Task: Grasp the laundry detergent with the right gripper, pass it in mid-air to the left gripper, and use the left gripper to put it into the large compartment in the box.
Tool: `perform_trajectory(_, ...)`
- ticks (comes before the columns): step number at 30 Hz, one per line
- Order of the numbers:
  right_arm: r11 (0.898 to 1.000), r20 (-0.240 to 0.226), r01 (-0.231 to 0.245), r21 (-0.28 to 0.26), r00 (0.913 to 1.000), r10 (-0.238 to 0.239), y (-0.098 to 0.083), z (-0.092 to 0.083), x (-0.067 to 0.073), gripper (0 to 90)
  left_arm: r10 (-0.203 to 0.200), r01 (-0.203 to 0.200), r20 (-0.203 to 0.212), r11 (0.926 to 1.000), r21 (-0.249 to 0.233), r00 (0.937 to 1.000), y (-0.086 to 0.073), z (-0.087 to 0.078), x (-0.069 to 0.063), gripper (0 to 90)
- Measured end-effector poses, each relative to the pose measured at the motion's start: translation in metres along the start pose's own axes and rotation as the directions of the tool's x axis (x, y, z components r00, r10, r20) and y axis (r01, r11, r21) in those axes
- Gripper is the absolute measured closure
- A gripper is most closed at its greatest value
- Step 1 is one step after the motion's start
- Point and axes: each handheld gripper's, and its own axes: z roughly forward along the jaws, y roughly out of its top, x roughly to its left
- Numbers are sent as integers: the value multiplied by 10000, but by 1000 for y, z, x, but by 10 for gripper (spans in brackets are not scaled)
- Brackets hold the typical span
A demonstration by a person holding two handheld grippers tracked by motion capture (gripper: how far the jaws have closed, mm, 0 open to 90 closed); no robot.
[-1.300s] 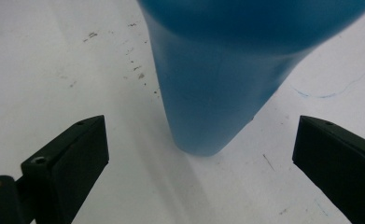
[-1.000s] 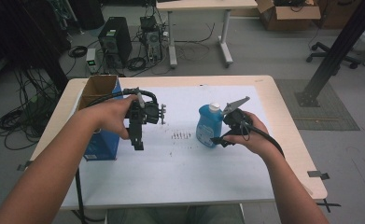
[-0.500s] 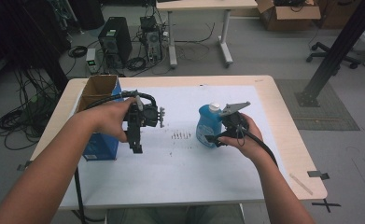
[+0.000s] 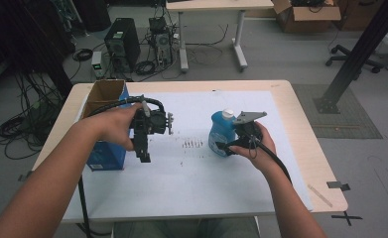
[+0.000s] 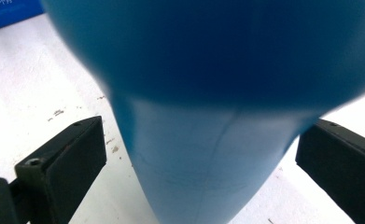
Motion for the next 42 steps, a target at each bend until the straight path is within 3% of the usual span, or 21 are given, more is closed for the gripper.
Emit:
perform_trajectory(17,9966,420,-261,-786,9987,295,-5,3,4,66,36,-36,16,10000,32,10000,2,-1,-1,2)
perform_trajectory(42,9948,398,-348,-959,9985,388,-7,6,7,248,43,-43,39,9999,105,10000,2,0,0,2)
